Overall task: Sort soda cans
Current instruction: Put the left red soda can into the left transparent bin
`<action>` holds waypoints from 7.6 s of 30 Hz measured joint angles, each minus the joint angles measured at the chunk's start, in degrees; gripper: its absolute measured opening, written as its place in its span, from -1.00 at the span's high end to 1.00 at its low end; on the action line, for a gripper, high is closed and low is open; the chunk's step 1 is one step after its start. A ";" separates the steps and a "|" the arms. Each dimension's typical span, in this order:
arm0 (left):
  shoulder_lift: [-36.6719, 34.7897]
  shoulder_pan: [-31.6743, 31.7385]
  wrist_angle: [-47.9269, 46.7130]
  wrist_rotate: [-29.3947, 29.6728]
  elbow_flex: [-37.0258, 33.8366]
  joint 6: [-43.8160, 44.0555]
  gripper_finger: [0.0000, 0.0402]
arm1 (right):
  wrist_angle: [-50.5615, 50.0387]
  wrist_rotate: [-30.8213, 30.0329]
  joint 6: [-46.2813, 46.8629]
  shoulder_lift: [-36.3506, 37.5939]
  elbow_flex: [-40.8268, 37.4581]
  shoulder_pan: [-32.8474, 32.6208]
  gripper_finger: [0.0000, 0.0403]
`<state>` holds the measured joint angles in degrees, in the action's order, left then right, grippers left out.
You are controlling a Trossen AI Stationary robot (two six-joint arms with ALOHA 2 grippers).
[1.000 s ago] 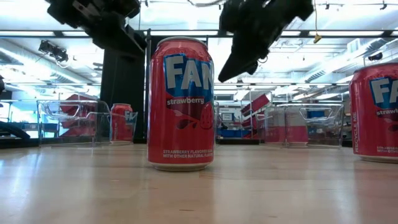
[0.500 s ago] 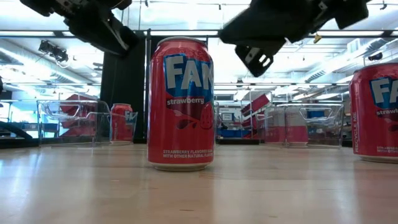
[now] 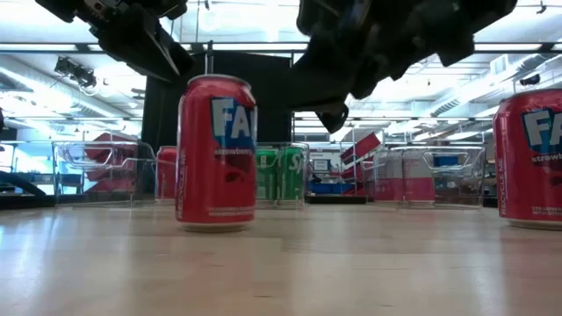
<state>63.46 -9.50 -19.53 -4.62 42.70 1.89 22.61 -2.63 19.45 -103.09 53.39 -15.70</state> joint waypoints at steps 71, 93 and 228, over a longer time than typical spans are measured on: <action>10.87 -3.61 15.74 12.34 1.26 14.02 -0.42 | -3.45 -3.35 -9.15 -0.01 0.02 4.78 1.00; -23.97 27.67 -32.56 42.80 12.41 25.41 -0.42 | -2.62 -3.94 -10.33 -0.01 0.00 4.80 1.00; 6.50 56.85 33.69 21.38 -14.32 9.07 -0.20 | -0.39 -8.76 -13.22 4.52 -0.02 6.05 0.83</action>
<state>69.97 47.35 14.16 16.75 28.38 10.96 22.23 -11.39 6.23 -98.56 53.36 -9.65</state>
